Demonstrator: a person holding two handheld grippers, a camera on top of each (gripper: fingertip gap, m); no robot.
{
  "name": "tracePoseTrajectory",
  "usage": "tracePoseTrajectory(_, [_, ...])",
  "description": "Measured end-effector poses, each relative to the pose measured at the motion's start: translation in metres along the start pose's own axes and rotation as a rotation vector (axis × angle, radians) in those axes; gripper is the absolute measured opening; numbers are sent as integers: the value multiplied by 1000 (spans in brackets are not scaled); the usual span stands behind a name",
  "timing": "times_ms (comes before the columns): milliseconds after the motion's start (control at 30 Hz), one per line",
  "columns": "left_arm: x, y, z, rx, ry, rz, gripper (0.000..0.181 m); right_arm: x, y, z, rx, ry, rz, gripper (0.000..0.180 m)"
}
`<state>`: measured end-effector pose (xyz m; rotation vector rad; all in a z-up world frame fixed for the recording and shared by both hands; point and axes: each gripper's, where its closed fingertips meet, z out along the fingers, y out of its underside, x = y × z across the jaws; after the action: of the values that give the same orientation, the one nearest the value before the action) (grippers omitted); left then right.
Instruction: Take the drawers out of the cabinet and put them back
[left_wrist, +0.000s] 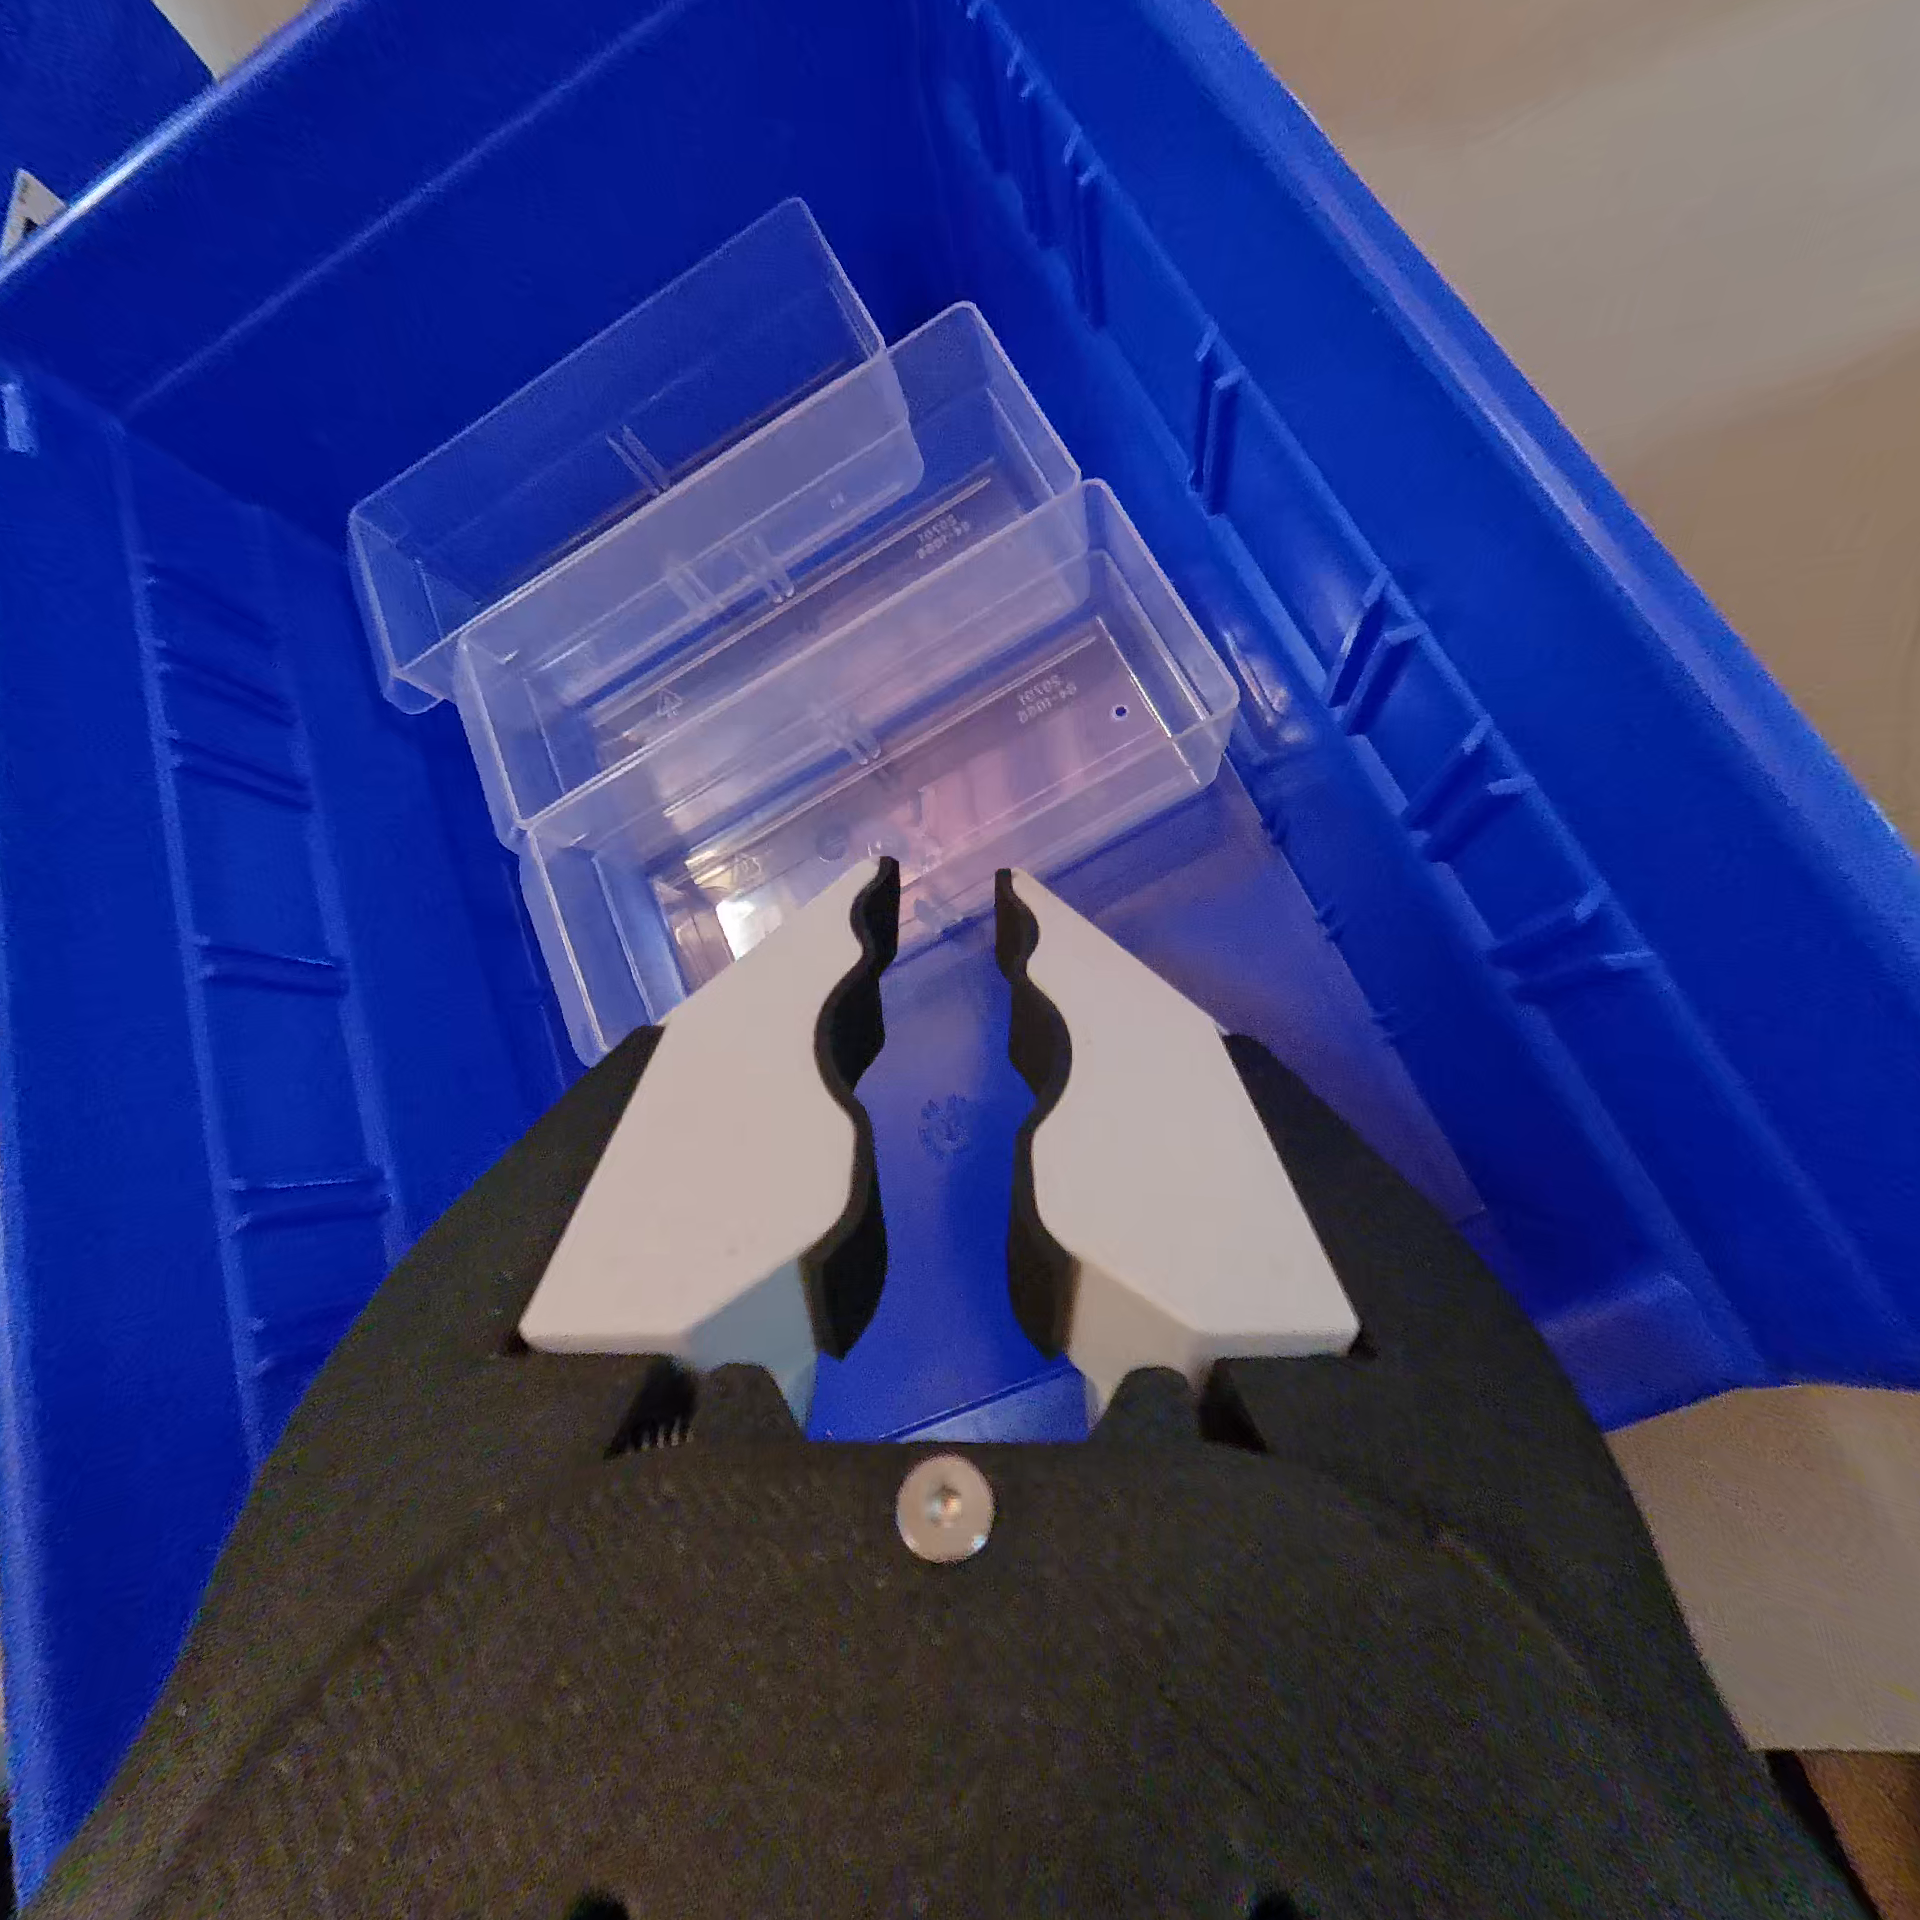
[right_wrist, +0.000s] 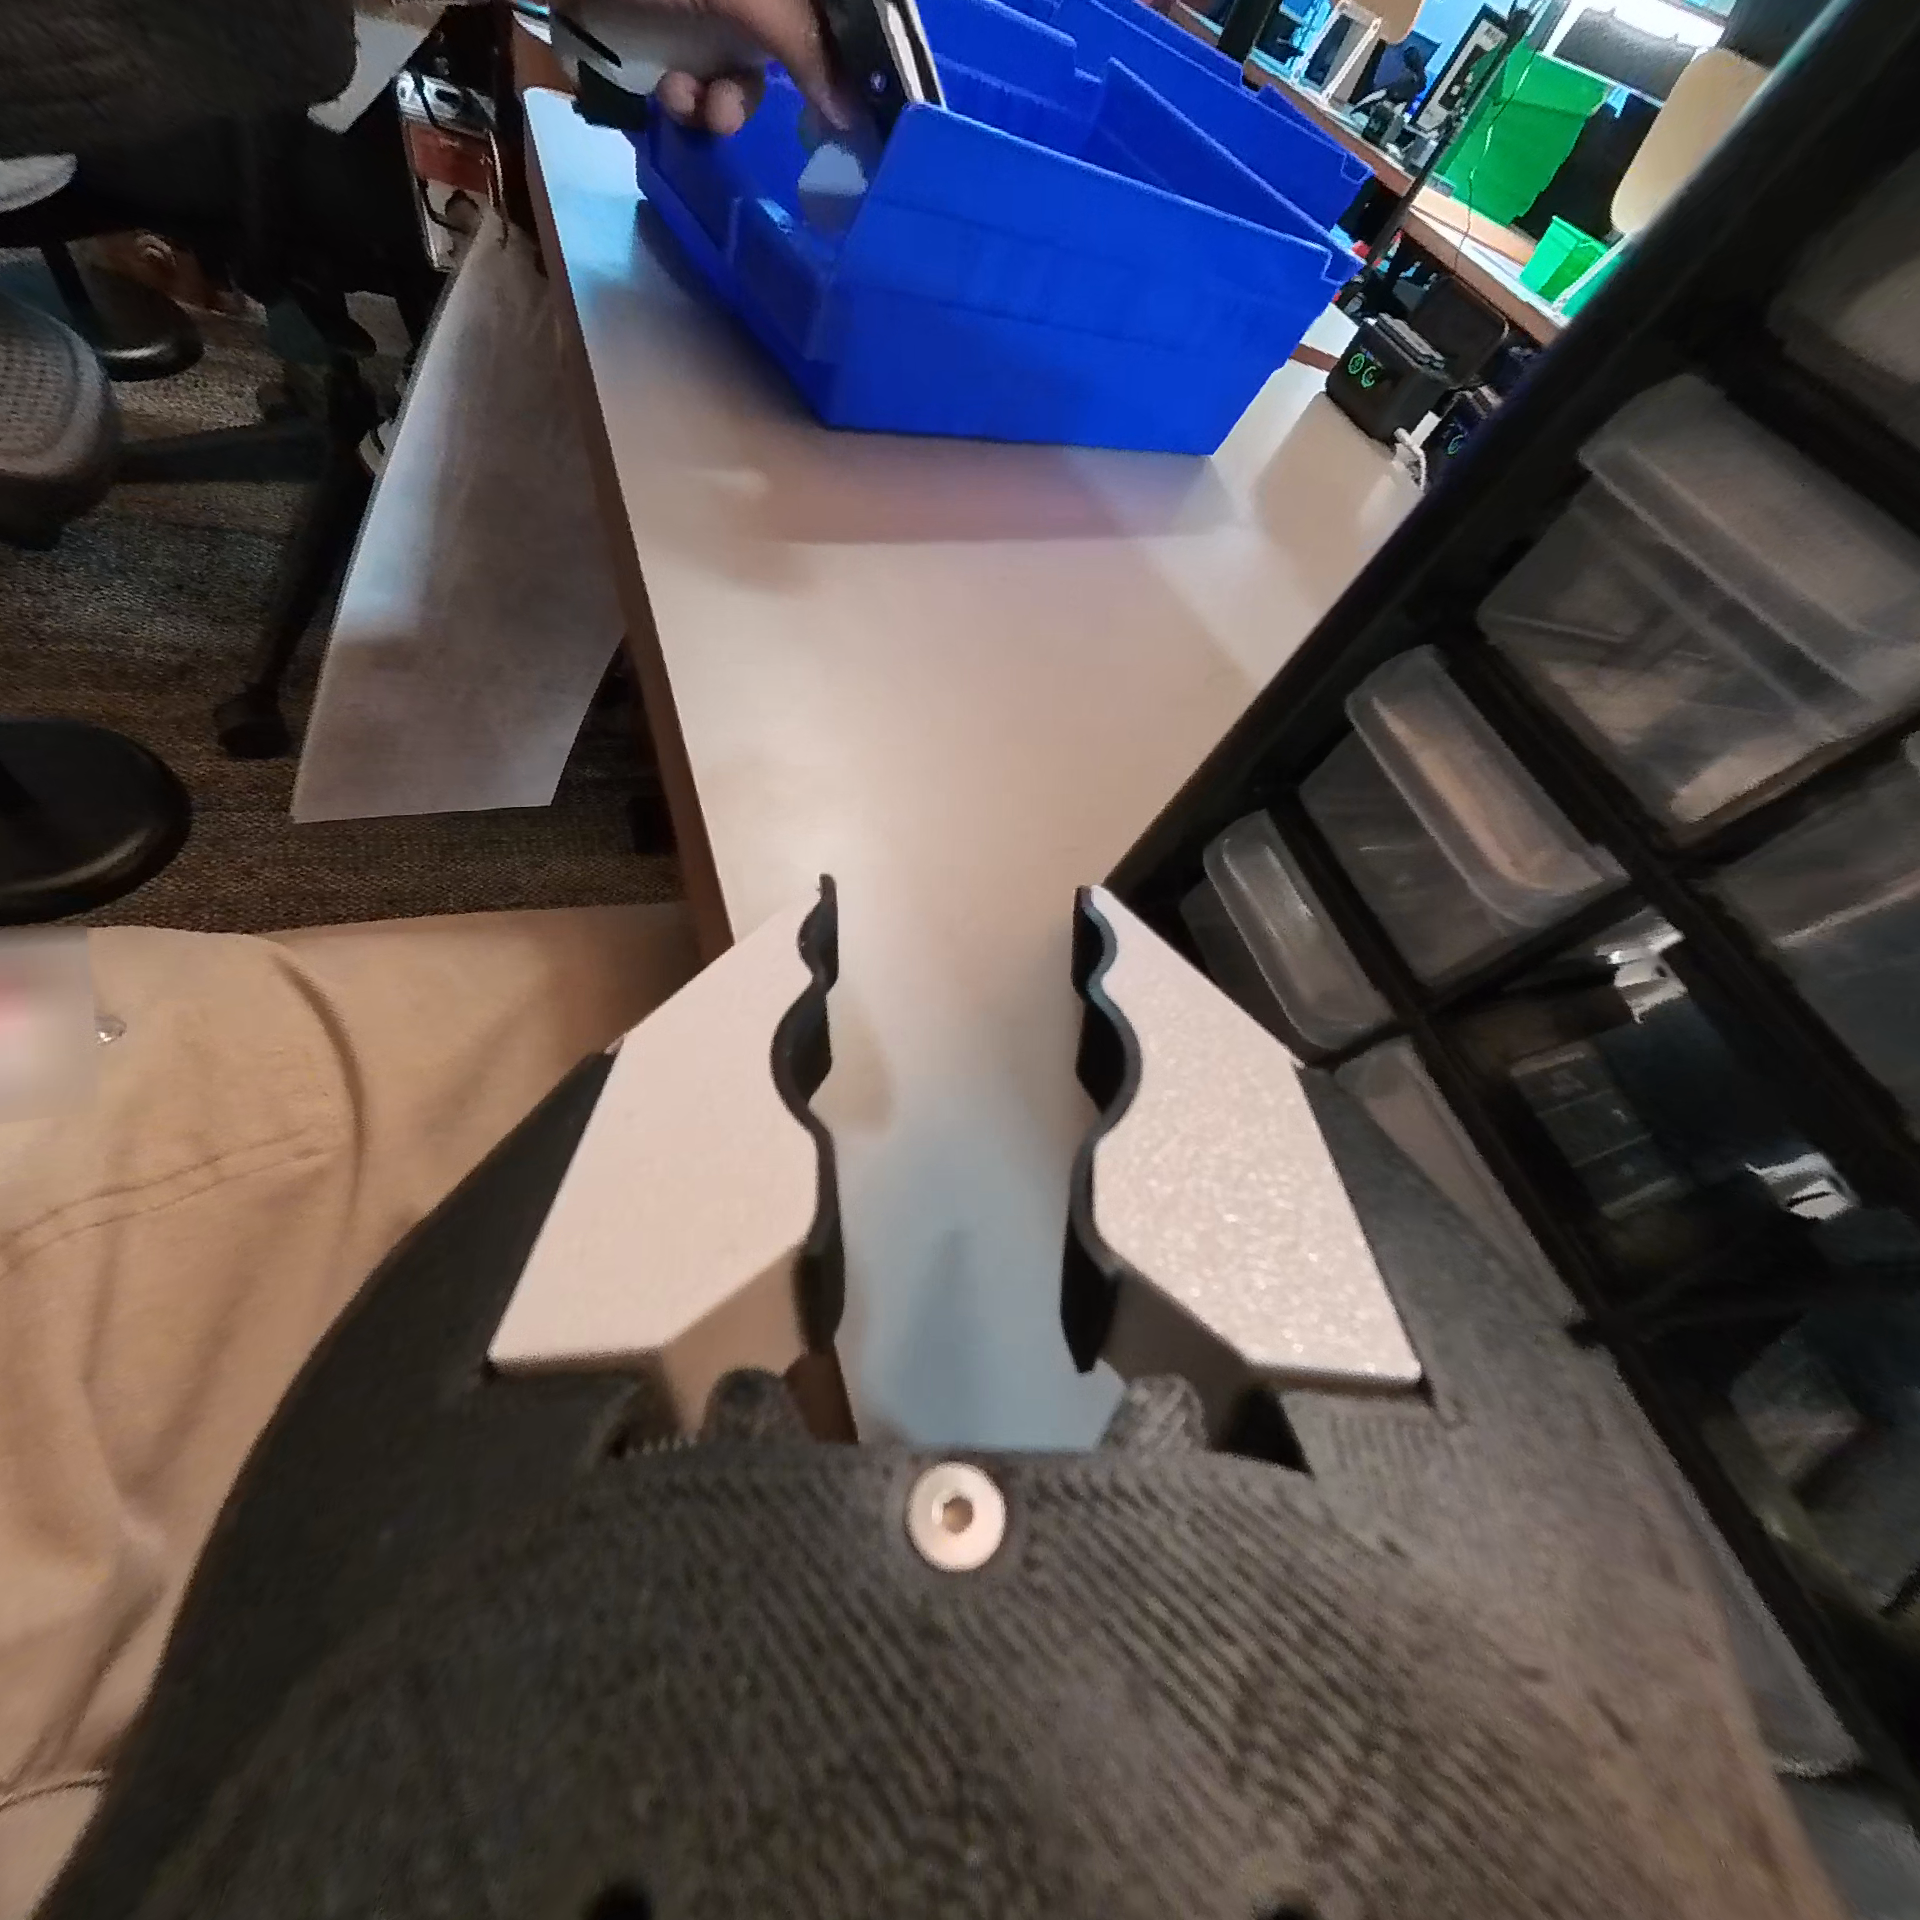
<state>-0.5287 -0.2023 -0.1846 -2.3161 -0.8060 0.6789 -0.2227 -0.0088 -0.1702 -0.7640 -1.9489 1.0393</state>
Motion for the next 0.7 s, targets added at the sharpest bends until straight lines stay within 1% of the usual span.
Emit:
tracePoseTrajectory(100, [3,3,-1,-21,6,30,16,-1,1,1,-6,-1,-10,45])
tracePoseTrajectory(167, [10,8,-2,-59,50,46,9,-2,1,1,-7,-3,-11,45])
tracePoseTrajectory(233, [16,10,-5,-69,93,51,8,-2,1,1,-8,-4,-11,45])
tracePoseTrajectory(367, [24,6,-12,-41,163,48,7,-2,1,1,-9,-5,-10,45])
tracePoseTrajectory(433, [31,1,-19,-6,220,49,3,-3,1,1,-10,-6,-11,45])
tracePoseTrajectory(500, [36,-5,-25,23,258,46,4,-3,2,1,-11,-6,-13,45])
tracePoseTrajectory(533, [34,-8,-27,37,249,42,8,-3,1,1,-11,-6,-13,45])
tracePoseTrajectory(633, [14,-12,-26,58,130,39,36,-3,2,1,-11,-6,-15,45])
tracePoseTrajectory(700, [6,-5,-22,28,74,58,44,-3,2,1,-12,-6,-16,45])
